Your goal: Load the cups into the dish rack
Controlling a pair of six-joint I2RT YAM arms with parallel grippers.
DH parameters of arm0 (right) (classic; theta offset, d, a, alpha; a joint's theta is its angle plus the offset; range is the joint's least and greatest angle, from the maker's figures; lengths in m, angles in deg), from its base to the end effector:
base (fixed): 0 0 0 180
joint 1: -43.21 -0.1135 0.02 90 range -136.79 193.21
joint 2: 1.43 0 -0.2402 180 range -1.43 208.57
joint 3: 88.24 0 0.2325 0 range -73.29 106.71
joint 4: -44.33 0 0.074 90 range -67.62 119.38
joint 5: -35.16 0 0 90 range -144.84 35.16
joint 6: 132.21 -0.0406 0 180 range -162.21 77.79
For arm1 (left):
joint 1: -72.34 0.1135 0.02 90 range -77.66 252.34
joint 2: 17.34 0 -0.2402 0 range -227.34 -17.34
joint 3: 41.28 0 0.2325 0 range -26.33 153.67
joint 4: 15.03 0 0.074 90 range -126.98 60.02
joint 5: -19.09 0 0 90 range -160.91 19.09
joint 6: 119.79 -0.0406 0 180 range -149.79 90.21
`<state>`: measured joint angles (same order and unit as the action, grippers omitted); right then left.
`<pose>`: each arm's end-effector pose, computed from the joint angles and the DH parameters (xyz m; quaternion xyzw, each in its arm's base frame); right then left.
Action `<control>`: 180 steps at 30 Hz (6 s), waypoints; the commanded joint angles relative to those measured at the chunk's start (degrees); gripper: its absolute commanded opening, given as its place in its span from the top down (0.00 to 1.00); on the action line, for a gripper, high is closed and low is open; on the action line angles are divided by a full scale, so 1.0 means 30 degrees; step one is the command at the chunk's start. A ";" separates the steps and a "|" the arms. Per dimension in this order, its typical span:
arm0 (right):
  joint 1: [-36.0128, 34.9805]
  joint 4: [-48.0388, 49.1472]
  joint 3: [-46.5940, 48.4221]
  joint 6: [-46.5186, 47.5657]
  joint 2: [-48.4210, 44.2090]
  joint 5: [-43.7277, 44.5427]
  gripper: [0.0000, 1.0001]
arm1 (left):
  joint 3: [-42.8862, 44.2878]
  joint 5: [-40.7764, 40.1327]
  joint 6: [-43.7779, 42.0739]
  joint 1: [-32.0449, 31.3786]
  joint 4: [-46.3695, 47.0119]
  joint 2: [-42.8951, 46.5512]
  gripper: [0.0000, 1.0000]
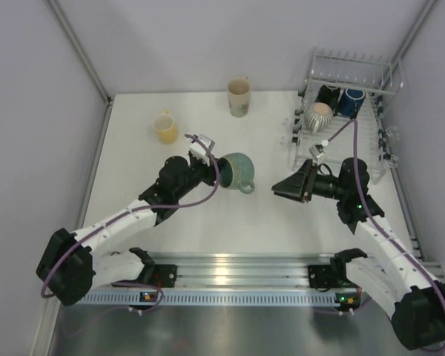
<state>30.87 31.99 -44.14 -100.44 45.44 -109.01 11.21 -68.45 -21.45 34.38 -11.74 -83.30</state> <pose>0.1712 0.0711 0.2521 0.0206 0.7589 0.6078 0.2331 0.2047 -0.1619 0.2585 0.2093 0.7379 -0.2673 0.5833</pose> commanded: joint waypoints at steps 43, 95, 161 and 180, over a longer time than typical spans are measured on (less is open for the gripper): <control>-0.9188 1.3394 0.1445 -0.7976 0.6318 0.3731 0.46 | -0.1966 0.0909 -0.2870 -0.0093 0.9067 0.6223 1.00; 0.2234 -0.1822 0.6593 0.3398 0.3038 0.6919 1.00 | 0.4977 -0.1406 0.2113 -0.0093 -0.6899 0.3030 0.02; 0.6486 -0.2834 1.7325 1.1502 2.0205 2.5763 0.60 | 0.5036 -0.3339 0.3519 -0.0093 -1.0708 0.5900 0.02; 0.6076 -0.5878 1.6944 1.1179 1.8537 2.4473 0.42 | 0.5416 -0.2783 0.4515 -0.0093 -1.0826 0.5959 0.02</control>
<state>49.36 14.73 4.84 -66.72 105.65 -35.48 24.61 -77.74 -9.12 33.99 -45.10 -65.72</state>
